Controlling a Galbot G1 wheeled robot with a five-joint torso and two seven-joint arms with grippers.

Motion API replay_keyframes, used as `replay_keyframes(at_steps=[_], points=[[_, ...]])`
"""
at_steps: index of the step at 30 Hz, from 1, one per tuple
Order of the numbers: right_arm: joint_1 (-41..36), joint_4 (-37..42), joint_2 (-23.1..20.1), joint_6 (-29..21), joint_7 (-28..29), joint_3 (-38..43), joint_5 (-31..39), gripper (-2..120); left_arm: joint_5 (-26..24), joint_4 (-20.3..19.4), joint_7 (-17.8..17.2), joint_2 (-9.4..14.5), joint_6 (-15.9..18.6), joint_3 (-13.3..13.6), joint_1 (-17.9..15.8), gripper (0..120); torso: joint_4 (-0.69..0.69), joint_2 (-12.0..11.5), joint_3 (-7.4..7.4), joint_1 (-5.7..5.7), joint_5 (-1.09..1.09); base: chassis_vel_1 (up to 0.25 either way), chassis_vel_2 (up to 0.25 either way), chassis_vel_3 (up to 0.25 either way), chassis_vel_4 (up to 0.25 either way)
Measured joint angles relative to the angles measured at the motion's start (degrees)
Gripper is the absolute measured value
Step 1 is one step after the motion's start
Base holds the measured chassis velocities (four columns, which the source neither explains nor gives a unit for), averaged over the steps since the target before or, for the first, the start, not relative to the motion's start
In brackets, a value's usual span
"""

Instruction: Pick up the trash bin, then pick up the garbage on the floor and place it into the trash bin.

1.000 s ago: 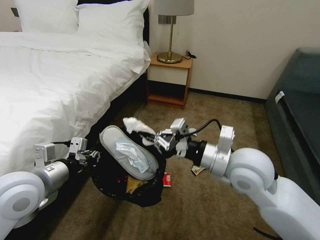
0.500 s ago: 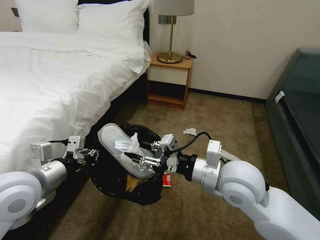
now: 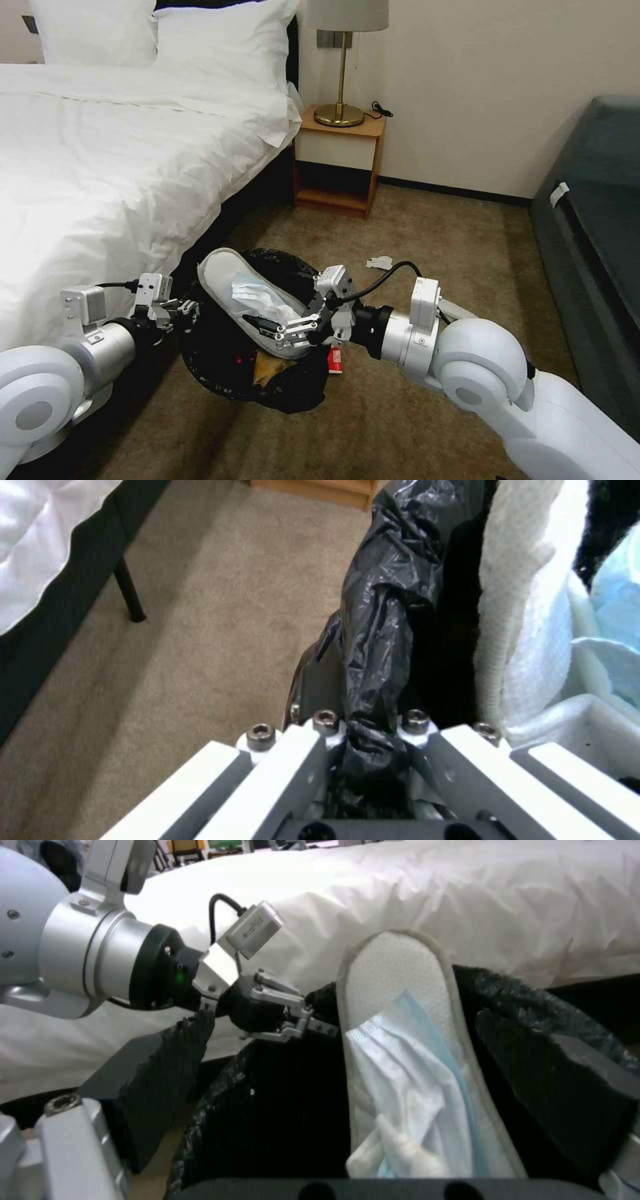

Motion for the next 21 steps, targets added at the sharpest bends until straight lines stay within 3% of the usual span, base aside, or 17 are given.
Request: replay_keyframes(at_steps=[18, 21], points=[[4.87, -0.26, 1.80, 0.20, 0.11, 3.84, 3.44, 100, 0.49, 1.94, 1.05, -0.30, 0.00, 0.39, -1.03, 2, -0.01, 0.00, 0.00, 0.00, 0.00, 0.000, 0.000, 0.000, 0.000], [7.42, -0.30, 2.54, 1.06, 2.50, 4.99, 5.52, 100, 0.59, 2.18, 1.14, -0.74, 0.00, 0.29, -1.06, 2, 0.00, 0.00, 0.00, 0.00, 0.00, 0.000, 0.000, 0.000, 0.000]])
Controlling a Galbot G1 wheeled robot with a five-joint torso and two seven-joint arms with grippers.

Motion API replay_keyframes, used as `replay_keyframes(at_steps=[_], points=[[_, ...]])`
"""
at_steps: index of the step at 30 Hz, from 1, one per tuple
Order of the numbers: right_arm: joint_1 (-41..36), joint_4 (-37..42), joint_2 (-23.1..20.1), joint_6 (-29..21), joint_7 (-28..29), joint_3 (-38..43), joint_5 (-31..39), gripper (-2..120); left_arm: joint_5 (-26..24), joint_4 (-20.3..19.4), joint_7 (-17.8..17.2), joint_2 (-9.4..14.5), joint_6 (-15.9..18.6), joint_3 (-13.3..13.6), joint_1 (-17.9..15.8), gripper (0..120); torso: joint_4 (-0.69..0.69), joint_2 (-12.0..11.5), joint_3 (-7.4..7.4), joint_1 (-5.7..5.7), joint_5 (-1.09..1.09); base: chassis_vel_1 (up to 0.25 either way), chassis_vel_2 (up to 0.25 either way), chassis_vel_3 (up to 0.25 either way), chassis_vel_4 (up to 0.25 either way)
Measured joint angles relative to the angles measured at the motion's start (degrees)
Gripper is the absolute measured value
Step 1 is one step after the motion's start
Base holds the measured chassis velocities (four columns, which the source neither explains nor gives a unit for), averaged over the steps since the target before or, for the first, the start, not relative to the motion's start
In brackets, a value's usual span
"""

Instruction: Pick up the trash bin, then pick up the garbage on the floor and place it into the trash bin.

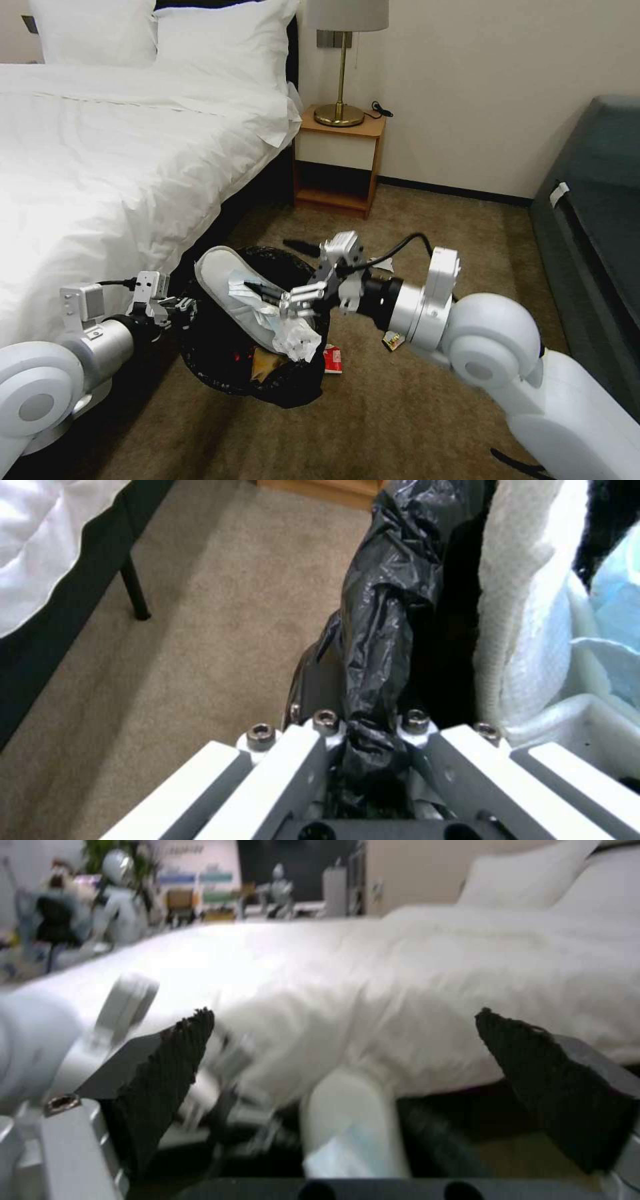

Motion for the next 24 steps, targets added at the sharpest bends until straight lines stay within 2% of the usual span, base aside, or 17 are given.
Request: replay_keyframes(at_steps=[8, 17, 24], points=[[2.65, -2.91, 0.44, 2.58, 8.73, 4.38, 3.04, 100, 0.69, 0.30, 0.54, -1.15, 0.00, -1.60, 0.37, 2, 0.00, 0.00, 0.00, 0.00, 0.00, 0.000, 0.000, 0.000, 0.000], [-3.28, -4.74, -1.42, 3.44, 11.73, 10.84, 1.75, 100, 1.88, 0.81, 0.60, -2.06, 0.00, -3.46, 0.00, 2, 0.00, 0.00, 0.00, 0.00, 0.01, 0.000, 0.000, 0.000, 0.000], [-7.00, -8.07, -1.82, 4.16, 14.20, 12.69, 0.07, 100, 2.12, 1.23, 0.59, -2.97, 0.00, -4.64, -1.00, 2, 0.00, 0.00, 0.00, 0.00, 0.00, 0.000, 0.000, 0.000, 0.000]])
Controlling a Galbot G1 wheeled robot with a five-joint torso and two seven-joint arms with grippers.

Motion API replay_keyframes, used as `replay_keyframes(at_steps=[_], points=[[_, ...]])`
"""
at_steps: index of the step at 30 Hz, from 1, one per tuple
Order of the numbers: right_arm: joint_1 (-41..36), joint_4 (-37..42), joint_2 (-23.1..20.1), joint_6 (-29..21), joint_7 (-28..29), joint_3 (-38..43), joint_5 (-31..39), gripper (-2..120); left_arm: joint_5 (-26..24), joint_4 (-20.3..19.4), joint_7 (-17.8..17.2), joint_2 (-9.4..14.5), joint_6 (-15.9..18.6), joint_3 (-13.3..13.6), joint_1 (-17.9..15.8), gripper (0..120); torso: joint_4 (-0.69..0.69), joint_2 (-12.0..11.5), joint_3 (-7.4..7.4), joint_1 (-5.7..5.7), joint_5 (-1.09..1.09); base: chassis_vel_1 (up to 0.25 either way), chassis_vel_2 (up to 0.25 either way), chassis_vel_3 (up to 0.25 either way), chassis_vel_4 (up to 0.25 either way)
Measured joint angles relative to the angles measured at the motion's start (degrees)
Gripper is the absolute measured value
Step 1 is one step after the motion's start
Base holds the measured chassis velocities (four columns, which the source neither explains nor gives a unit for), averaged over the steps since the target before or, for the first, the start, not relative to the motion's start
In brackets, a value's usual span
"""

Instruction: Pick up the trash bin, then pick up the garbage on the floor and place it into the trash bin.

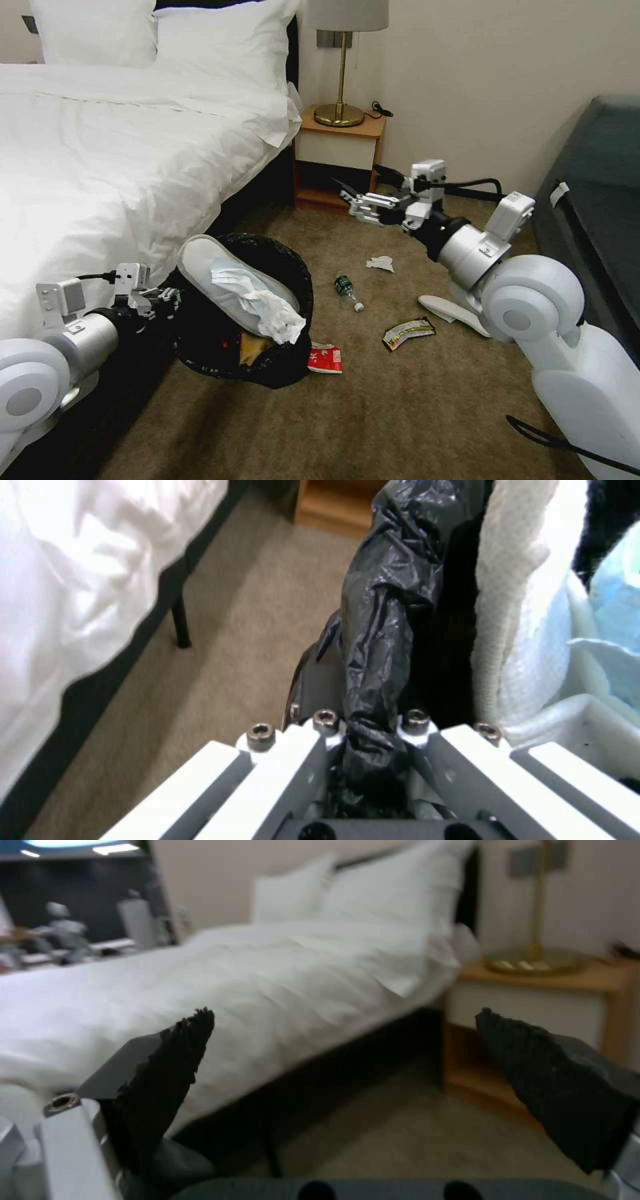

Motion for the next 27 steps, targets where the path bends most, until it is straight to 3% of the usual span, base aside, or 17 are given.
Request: replay_keyframes(at_steps=[13, 27], points=[[-7.94, -17.59, 3.47, 3.90, -4.56, -0.28, -12.63, 100, -1.92, -0.57, -0.78, 0.77, 0.00, -1.33, -1.60, 2, 0.00, 0.00, 0.00, 0.00, 0.00, 0.000, 0.000, 0.000, 0.000], [-5.44, -37.37, 11.02, 7.86, -12.43, -4.01, -22.01, 100, -2.34, -0.66, -0.74, 0.72, 0.00, -1.89, -1.81, 2, 0.01, 0.01, 0.00, 0.00, -0.01, 0.000, 0.000, 0.000, 0.000]])
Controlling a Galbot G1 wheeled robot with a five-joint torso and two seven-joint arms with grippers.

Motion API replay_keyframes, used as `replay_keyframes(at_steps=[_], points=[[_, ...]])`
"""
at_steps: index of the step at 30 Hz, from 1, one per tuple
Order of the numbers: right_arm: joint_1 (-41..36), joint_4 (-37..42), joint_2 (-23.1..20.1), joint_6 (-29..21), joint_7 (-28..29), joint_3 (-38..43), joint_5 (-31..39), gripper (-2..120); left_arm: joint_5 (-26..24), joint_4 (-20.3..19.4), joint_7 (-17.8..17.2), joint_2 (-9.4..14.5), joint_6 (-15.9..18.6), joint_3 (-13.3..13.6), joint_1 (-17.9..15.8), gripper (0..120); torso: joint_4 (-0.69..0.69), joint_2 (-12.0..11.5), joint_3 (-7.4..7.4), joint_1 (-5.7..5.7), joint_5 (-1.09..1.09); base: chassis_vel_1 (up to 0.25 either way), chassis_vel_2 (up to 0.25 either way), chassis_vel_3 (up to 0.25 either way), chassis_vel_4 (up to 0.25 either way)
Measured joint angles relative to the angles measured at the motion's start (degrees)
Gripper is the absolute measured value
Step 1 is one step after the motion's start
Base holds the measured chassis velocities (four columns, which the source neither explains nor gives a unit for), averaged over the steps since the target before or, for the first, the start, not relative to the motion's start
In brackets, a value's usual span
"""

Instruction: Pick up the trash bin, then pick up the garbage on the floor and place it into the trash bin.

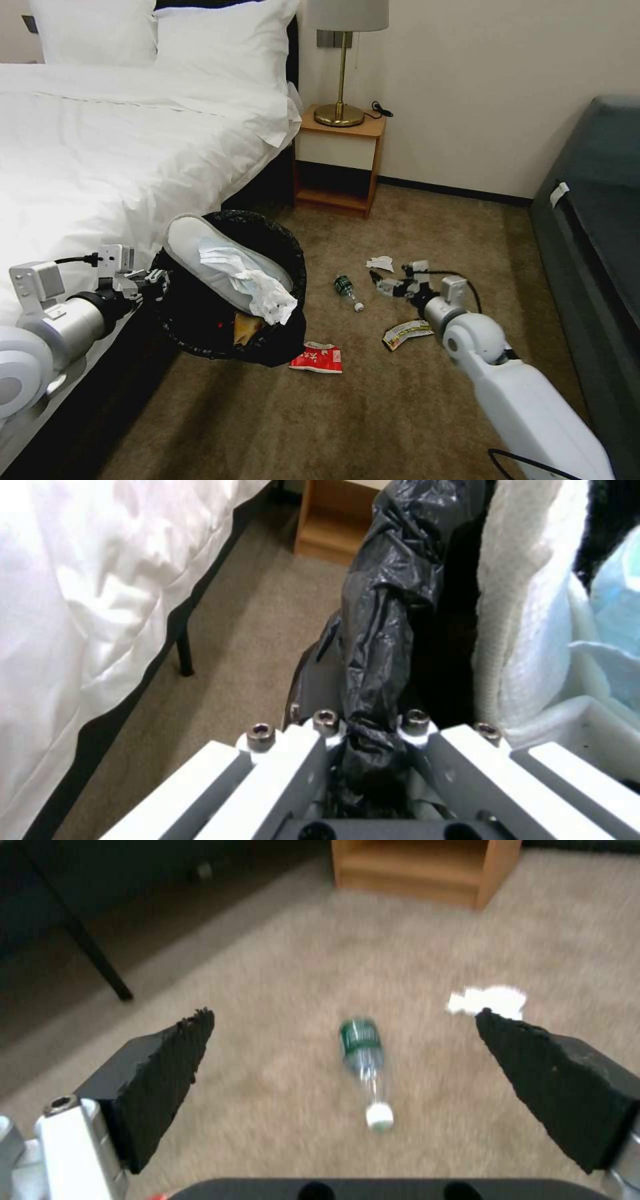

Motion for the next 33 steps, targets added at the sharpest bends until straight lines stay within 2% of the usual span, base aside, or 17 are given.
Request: replay_keyframes(at_steps=[7, 11, 14, 18, 20, 28, 32, 33], points=[[1.36, -9.07, 5.62, 2.00, -4.00, -1.44, -3.16, 100, -0.58, -0.06, -0.04, 0.11, 0.00, -0.09, -0.47, 2, -0.01, 0.00, 0.00, 0.00, 0.01, 0.000, 0.000, 0.000, 0.000], [2.14, -12.10, 7.38, 2.54, -5.17, -2.03, -4.00, 100, -0.88, -0.25, -0.05, 0.12, 0.00, -0.09, -0.82, 2, -0.01, 0.00, 0.00, 0.00, 0.00, 0.000, 0.000, 0.000, 0.000], [3.80, -18.66, 10.10, 4.85, -7.90, -3.82, -6.59, 100, -1.28, -0.42, -0.10, 0.45, 0.00, -0.09, -1.41, 2, -0.01, 0.00, 0.00, 0.00, 0.01, 0.000, 0.000, 0.000, 0.000], [4.62, -22.23, 11.42, 5.97, -8.87, -4.74, -7.66, 100, -1.34, -0.46, -0.12, 0.60, 0.00, -0.02, -1.62, 2, -0.01, 0.00, 0.00, 0.00, 0.01, 0.000, 0.000, 0.000, 0.000], [5.77, -27.32, 13.32, 7.59, -10.73, -4.91, -10.96, 100, -1.38, -0.62, -0.12, 0.68, 0.00, 0.13, -1.84, 2, -0.01, 0.00, 0.00, 0.00, 0.00, 0.000, 0.000, 0.000, 0.000], [6.94, -32.85, 15.24, 9.28, -12.86, -5.48, -15.45, 100, -1.88, -0.64, -0.15, 1.14, 0.00, 0.20, -2.84, 2, -0.01, 0.00, 0.00, 0.00, 0.01, 0.000, 0.000, 0.000, 0.000], [7.10, -34.20, 15.20, 10.27, -16.39, -6.79, -17.44, 100, -2.53, -0.30, -0.18, 1.83, 0.00, 0.25, -3.80, 2, -0.01, 0.00, 0.00, 0.00, 0.01, 0.000, 0.000, 0.000, 0.000], [7.40, -35.26, 15.08, 11.23, -19.33, -7.34, -18.94, 100, -2.83, -0.02, -0.21, 2.20, 0.00, 0.49, -4.59, 2, -0.01, 0.00, 0.00, 0.00, 0.02, 0.000, 0.000, 0.000, 0.000]])
